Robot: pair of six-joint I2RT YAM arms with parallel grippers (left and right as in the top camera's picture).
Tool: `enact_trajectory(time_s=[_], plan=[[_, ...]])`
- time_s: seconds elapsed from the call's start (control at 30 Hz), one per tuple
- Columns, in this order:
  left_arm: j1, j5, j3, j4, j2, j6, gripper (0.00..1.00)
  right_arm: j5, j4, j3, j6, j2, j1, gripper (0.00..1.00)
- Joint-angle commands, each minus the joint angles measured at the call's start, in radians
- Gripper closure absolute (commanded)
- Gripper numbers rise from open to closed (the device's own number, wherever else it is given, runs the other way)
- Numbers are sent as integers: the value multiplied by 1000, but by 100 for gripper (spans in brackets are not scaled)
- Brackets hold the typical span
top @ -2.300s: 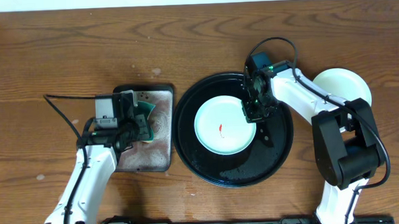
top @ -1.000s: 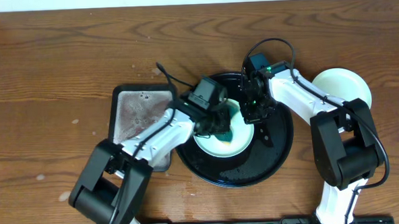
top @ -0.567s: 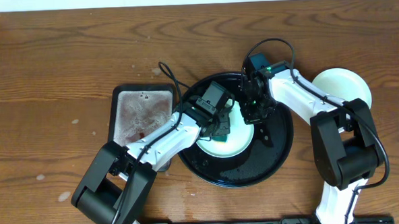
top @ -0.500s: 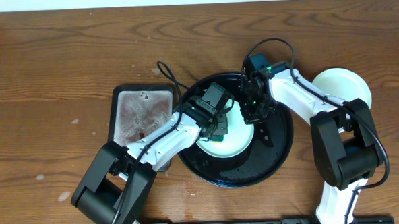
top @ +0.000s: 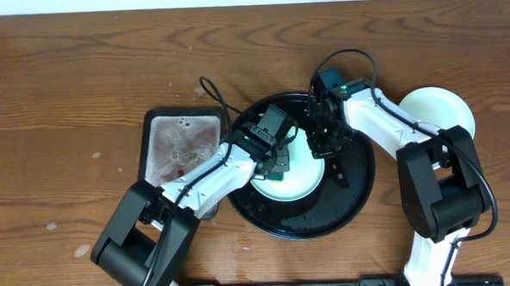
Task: Clean dirty plates on tray and stack at the side
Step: 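Scrub the pale green plate on the tray with the sponge in left gripper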
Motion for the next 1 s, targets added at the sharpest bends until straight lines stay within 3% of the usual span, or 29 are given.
enact_trajectory(time_s=[0.0, 0.53, 0.73, 0.83, 0.97], plan=[[-18, 77, 2, 9, 7, -76, 93, -1, -8, -8, -22, 16, 13, 99], [-79, 64, 0, 42, 66, -226, 93, -1, -8, -8, -21, 16, 13, 99], [-78, -145, 0, -31, 89, -225, 93, -1, -8, -8, -22, 16, 13, 99], [-66, -257, 0, -56, 85, -171, 93, -1, -8, -8, -22, 16, 13, 99], [-35, -277, 4, -60, 82, -63, 93, -1, -10, -8, -22, 16, 13, 99]])
